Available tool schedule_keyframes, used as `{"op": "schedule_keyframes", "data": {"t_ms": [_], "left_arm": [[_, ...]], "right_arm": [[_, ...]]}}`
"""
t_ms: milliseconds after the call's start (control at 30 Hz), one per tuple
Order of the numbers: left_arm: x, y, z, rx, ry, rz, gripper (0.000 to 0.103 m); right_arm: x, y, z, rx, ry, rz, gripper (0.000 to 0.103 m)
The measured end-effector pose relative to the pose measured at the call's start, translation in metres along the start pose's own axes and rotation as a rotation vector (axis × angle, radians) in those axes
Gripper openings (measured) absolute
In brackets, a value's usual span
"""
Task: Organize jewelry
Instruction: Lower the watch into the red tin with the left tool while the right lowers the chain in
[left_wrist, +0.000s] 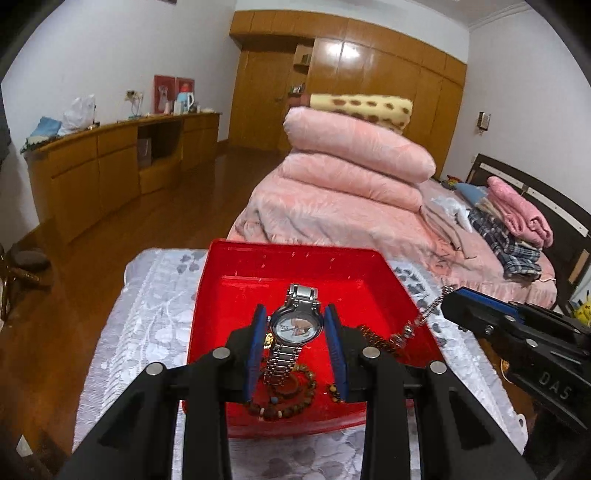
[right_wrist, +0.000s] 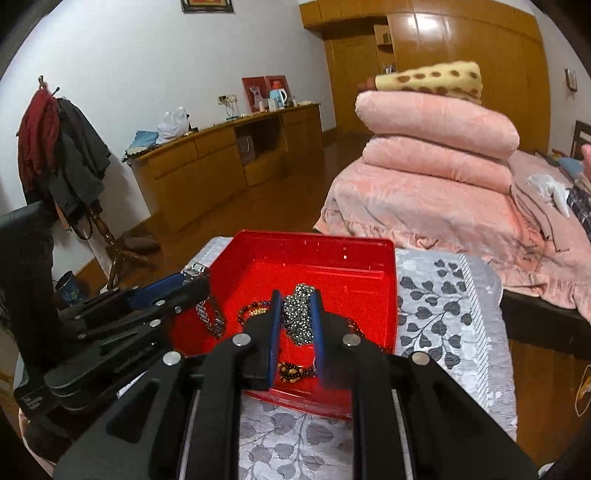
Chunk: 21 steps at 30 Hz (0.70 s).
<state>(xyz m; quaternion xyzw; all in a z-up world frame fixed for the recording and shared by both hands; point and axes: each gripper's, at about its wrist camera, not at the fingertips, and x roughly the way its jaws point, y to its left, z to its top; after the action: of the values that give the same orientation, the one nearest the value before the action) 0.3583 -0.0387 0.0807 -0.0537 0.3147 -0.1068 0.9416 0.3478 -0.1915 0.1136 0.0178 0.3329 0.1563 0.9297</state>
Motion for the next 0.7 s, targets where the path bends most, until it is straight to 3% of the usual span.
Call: {"op": "schedule_keyframes", "data": {"t_ms": [433,533,567,700], "left_arm": [[0.036,0.011,0.000,-0.015,0.059,0.023,0.032],[0.044,0.013,0.000,-0.013,0.077,0.028,0.032],[0.044,0.014,0.001,-0.016,0.074,0.030,0.033],[0.042,0.012,0.000,0.002,0.060,0.044,0.035]], "right_arm": [[0.041,-0.011,-0.011,0.026,0.087,-0.023,0.015],[0.047,-0.012,-0.012,0.028,0.098,-0.051,0.024],[0.048,-0.013,-0.013,0.031,0.099,-0.058,0.032],[0.050,-0.018,-0.015,0.041,0.100,-0.064,0.034]]}}
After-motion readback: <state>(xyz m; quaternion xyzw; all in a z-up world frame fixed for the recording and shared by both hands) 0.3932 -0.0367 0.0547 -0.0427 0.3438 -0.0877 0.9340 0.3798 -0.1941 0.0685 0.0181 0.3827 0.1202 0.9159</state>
